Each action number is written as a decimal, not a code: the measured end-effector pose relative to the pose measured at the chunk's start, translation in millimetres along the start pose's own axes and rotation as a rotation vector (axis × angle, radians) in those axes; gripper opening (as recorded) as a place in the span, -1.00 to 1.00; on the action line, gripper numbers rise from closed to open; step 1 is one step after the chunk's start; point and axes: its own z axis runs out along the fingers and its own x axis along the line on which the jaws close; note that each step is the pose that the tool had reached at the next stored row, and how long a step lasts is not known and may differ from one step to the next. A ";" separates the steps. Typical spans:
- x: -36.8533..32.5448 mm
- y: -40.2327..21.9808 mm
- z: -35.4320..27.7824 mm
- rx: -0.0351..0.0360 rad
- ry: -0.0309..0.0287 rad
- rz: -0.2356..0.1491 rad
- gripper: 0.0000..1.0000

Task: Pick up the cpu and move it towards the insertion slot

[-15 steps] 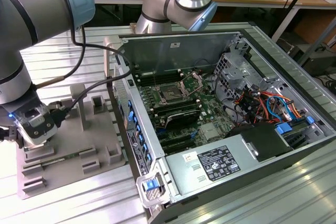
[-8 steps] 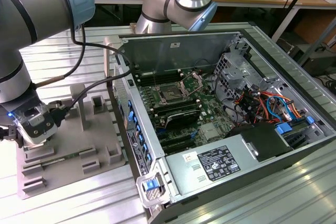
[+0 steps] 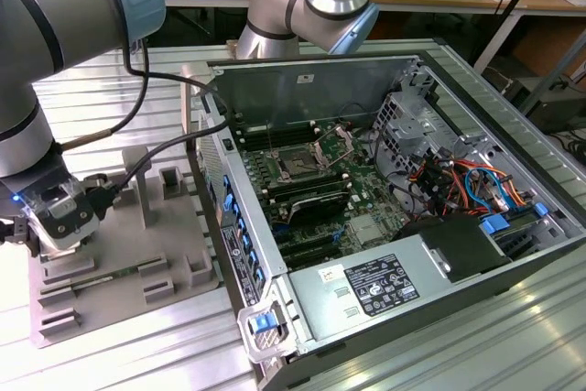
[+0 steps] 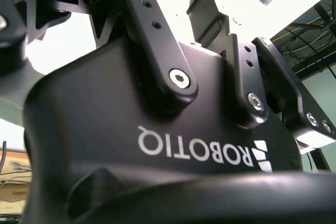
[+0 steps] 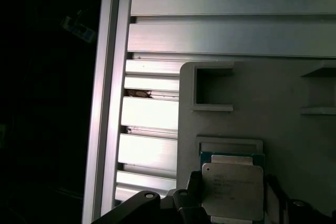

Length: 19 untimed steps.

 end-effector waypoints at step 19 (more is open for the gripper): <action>0.0 0.3 -7.5 0.0000 -0.0001 0.000 0.09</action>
